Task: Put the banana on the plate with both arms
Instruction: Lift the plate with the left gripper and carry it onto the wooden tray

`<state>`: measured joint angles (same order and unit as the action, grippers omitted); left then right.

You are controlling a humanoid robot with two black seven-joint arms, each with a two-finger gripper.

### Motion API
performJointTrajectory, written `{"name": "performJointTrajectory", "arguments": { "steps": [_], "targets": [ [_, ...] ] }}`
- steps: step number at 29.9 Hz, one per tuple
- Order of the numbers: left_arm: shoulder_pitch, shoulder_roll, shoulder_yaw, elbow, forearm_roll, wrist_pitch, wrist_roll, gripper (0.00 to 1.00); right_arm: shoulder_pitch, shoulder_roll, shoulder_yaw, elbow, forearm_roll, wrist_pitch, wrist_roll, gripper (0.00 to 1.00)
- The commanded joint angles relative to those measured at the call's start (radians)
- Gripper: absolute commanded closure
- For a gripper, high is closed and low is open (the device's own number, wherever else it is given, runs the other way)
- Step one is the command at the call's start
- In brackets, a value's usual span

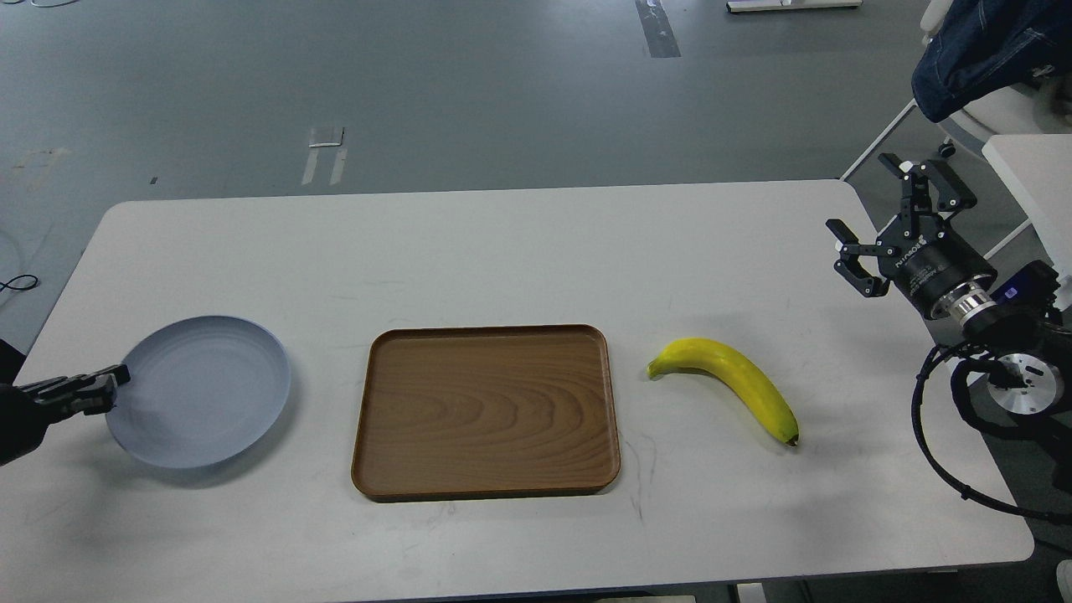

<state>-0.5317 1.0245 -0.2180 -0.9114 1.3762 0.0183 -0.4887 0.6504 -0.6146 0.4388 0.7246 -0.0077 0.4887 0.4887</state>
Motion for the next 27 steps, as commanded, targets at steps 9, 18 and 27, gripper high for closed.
{"name": "performJointTrajectory", "arguments": {
  "steps": [9,18,27],
  "targets": [
    [-0.244,0.014,0.003,-0.217,0.116,-0.095,0.0,1.0,0.0,0.001,-0.005,-0.005,0.0,0.0,0.0,0.0],
    [-0.337,-0.185,0.005,-0.242,0.205,-0.21,0.0,1.0,0.0,-0.001,-0.002,-0.011,0.0,0.0,0.0,0.0],
    [-0.358,-0.415,0.042,-0.12,0.233,-0.253,0.0,1.0,-0.001,-0.007,0.0,-0.013,0.0,0.0,0.0,0.0]
  ]
}}
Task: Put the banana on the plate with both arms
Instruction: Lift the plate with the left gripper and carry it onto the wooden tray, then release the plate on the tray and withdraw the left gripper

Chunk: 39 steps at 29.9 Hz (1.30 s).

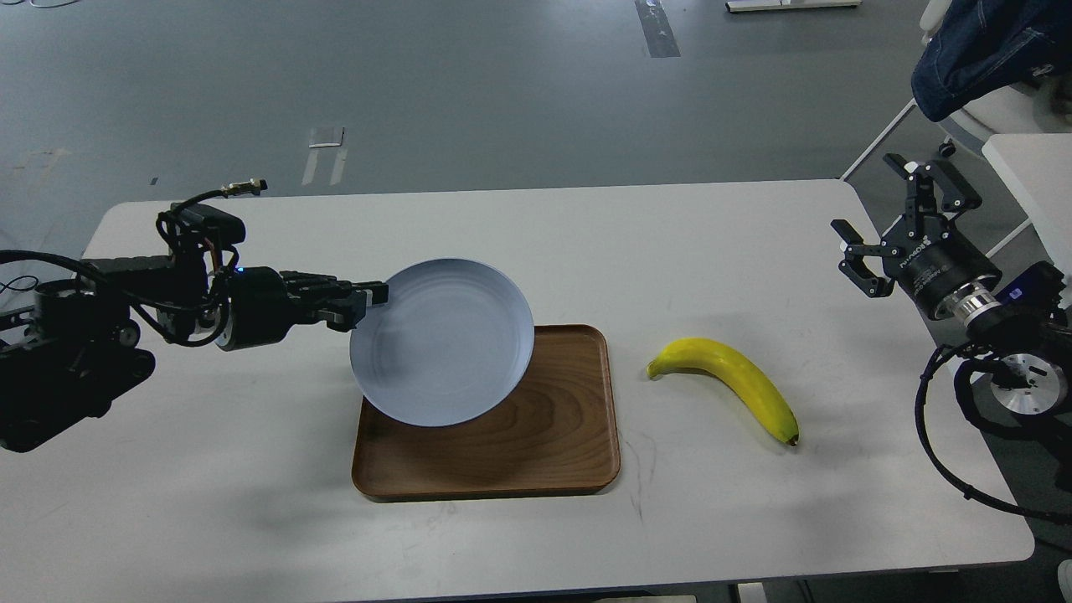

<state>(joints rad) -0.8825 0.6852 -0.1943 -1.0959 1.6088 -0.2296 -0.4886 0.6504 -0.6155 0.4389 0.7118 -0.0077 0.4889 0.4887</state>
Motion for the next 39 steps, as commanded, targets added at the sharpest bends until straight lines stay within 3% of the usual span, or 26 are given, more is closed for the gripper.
{"name": "performJointTrajectory", "arguments": {
  "steps": [1,8,21,23,24,25,31,35,39],
  "targets": [
    [-0.009,-0.091,0.024,0.08,0.0,-0.007,0.0,1.0,-0.001,-0.006,0.0,0.0,0.0,0.0,0.0,0.0],
    [-0.016,-0.196,0.108,0.218,-0.001,-0.008,0.0,1.0,-0.001,-0.007,0.001,-0.022,0.0,0.0,0.0,0.0],
    [-0.012,-0.253,0.124,0.248,-0.003,-0.01,0.0,0.99,-0.005,-0.007,0.001,-0.029,0.0,0.0,0.0,0.0],
    [-0.01,-0.259,0.124,0.252,-0.003,-0.01,0.0,0.76,-0.006,-0.007,0.001,-0.029,0.0,0.0,0.0,0.0],
    [-0.01,-0.269,0.124,0.26,-0.003,-0.01,0.0,0.39,-0.006,-0.007,0.001,-0.029,0.0,0.0,0.0,0.0],
    [-0.01,-0.277,0.124,0.261,-0.003,-0.01,0.0,0.14,-0.006,-0.007,0.001,-0.029,0.0,0.0,0.0,0.0],
    [-0.026,-0.265,0.119,0.26,-0.024,-0.014,0.0,0.04,-0.006,-0.007,0.001,-0.029,0.0,0.0,0.0,0.0],
    [-0.087,-0.228,0.108,0.248,-0.113,-0.066,0.0,0.02,-0.005,-0.009,0.001,-0.029,0.0,0.0,0.0,0.0],
    [-0.144,-0.146,0.102,0.248,-0.482,-0.16,0.0,0.02,-0.006,-0.009,0.003,-0.029,0.0,0.0,0.0,0.0]
  ]
}}
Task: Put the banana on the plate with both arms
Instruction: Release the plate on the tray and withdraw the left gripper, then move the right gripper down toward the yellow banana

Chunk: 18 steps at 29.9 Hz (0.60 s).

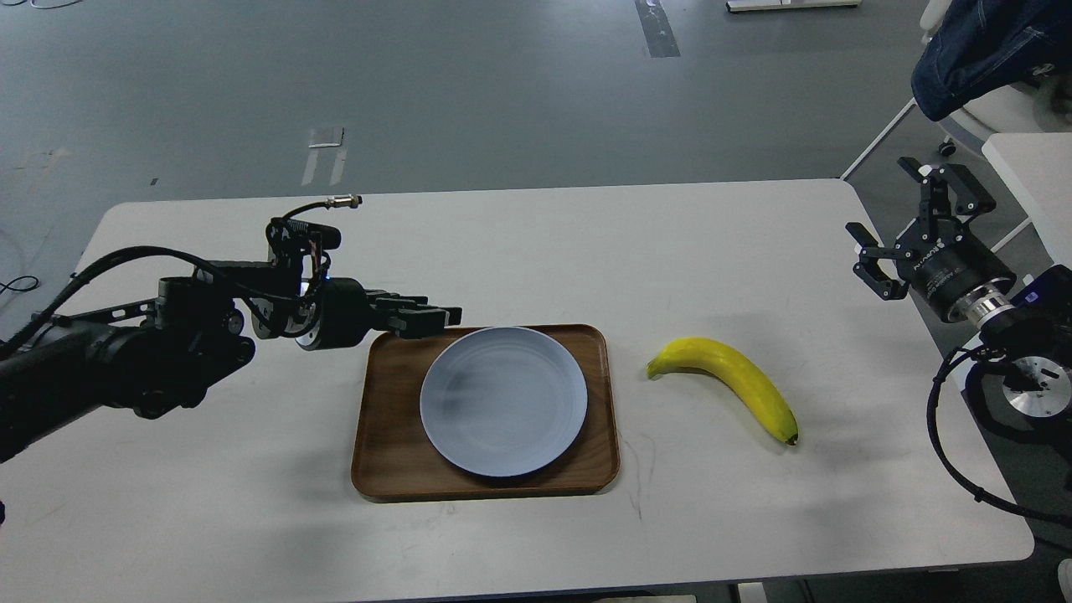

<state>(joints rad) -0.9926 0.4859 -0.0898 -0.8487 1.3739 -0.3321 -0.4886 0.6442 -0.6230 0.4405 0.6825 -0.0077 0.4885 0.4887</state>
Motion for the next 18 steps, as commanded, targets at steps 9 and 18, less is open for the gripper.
{"name": "performJointTrajectory", "arguments": {
  "steps": [9,18],
  "targets": [
    [0.037,0.19,-0.013,0.046,-1.097,-0.11,0.0,0.02,-0.002,0.002,-0.012,0.0,0.0,0.0,0.0,0.0],
    [0.212,0.183,-0.166,0.247,-1.311,-0.157,0.0,0.02,-0.011,-0.003,-0.103,0.019,-0.006,0.0,0.0,0.0]
  ]
}}
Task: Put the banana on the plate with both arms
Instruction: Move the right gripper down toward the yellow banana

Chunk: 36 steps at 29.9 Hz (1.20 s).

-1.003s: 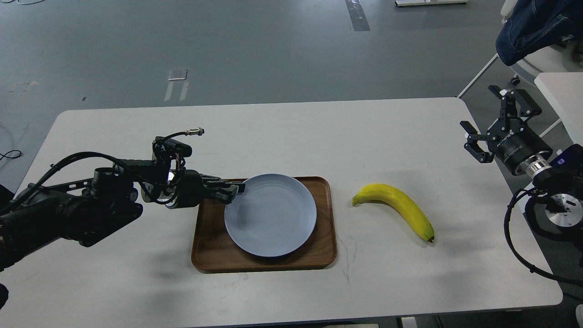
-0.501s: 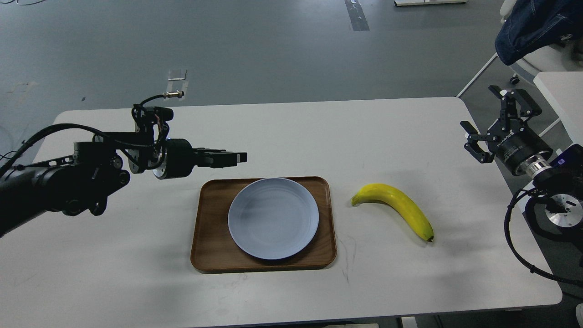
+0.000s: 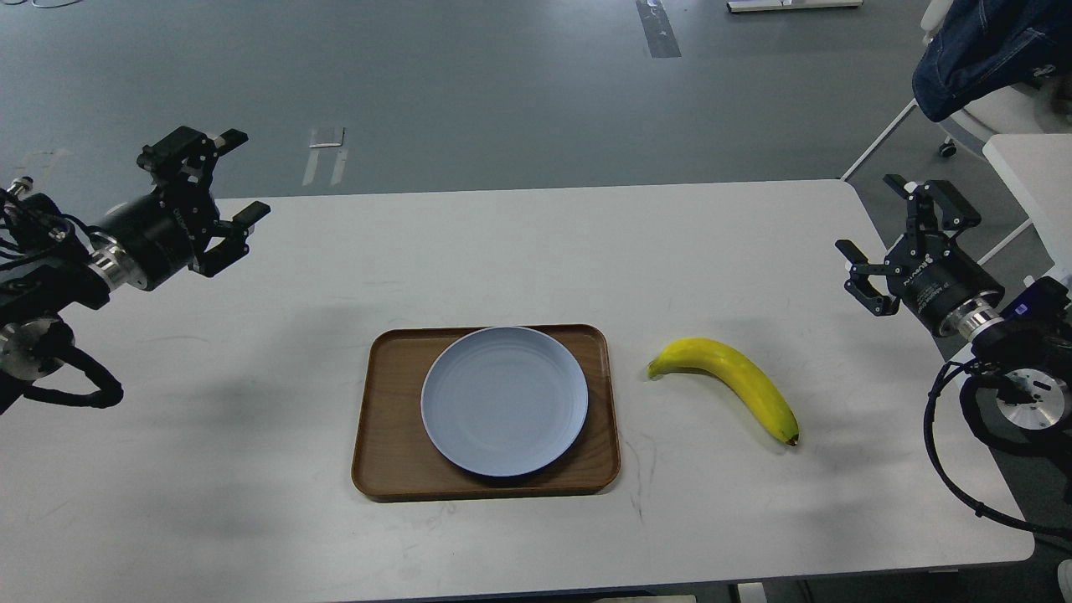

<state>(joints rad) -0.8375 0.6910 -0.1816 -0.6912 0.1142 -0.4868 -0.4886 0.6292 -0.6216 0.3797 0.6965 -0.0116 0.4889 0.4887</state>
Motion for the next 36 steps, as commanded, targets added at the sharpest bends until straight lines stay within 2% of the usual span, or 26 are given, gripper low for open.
{"name": "performJointTrajectory", "arguments": {
  "steps": [1,4,6,8,13,16,22,25,36],
  "targets": [
    [0.067,-0.03,-0.09,0.105,-0.059,-0.002,0.0,0.02,0.007,-0.004,-0.05,0.005,-0.004,0.0,0.0,0.0],
    [0.093,-0.056,-0.136,0.124,-0.071,-0.002,0.0,0.02,0.017,-0.01,-0.067,0.02,-0.062,0.0,0.0,0.0],
    [0.106,-0.057,-0.154,0.124,-0.071,-0.002,0.0,0.02,0.03,-0.044,-0.067,0.04,-0.187,0.0,0.0,0.0],
    [0.107,-0.053,-0.159,0.122,-0.076,-0.002,0.0,0.02,0.075,-0.108,-0.067,0.108,-0.411,0.0,0.0,0.0],
    [0.107,-0.05,-0.164,0.122,-0.079,-0.002,0.0,0.02,0.159,-0.214,-0.079,0.248,-0.742,0.0,0.0,0.0],
    [0.107,-0.05,-0.176,0.122,-0.08,-0.002,0.0,0.02,0.274,-0.26,-0.193,0.299,-0.977,0.0,0.0,0.0],
    [0.109,-0.047,-0.18,0.122,-0.093,-0.002,0.0,0.02,0.547,-0.247,-0.532,0.337,-1.257,0.0,0.0,0.0],
    [0.109,-0.045,-0.18,0.121,-0.093,-0.002,0.0,0.02,0.61,-0.202,-0.622,0.351,-1.358,0.0,0.0,0.0],
    [0.11,-0.042,-0.179,0.114,-0.093,-0.002,0.0,0.02,0.633,-0.084,-0.742,0.325,-1.435,0.0,0.0,0.0]
  ]
}}
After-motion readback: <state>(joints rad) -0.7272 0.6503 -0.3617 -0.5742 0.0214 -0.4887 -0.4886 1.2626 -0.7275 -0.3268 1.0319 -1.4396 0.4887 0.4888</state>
